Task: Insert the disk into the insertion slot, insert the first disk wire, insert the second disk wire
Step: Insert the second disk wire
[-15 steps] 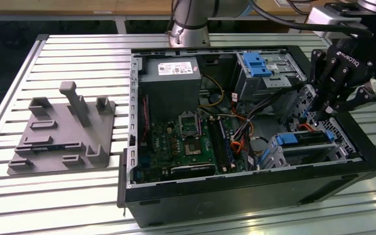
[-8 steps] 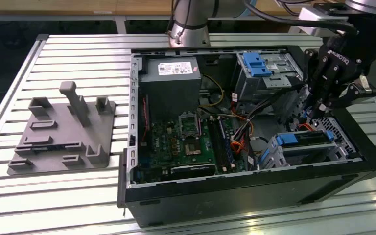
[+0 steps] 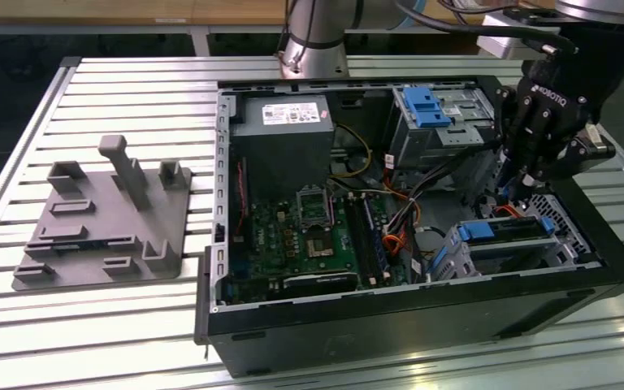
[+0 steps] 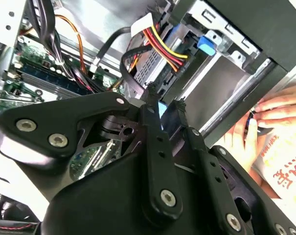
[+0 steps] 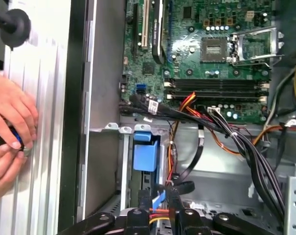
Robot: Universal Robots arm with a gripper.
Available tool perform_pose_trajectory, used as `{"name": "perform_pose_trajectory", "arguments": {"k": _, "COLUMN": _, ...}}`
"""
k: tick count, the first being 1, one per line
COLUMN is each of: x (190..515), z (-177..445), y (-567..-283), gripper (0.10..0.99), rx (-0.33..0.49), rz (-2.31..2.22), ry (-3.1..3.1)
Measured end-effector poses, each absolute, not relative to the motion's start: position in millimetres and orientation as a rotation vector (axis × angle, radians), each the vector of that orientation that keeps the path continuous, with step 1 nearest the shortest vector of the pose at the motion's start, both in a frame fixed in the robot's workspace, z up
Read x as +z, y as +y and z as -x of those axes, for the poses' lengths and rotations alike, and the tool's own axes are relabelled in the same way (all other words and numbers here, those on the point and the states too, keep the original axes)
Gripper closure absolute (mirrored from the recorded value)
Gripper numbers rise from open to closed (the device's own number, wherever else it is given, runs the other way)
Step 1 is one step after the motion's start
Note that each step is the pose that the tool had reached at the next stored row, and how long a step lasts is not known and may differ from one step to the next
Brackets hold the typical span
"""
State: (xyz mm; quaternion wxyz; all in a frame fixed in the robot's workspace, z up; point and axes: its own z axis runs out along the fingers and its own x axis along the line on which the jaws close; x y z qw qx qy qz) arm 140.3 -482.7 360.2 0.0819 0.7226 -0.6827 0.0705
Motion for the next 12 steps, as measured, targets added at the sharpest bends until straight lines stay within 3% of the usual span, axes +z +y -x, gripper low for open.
{"name": "perform_pose_trajectory", "arguments": {"k": 12, "x": 350.1, "z": -135.4, "y": -473.3, "gripper": 0.788, "rx": 0.274, "rz": -2.171, "ry": -1.97}}
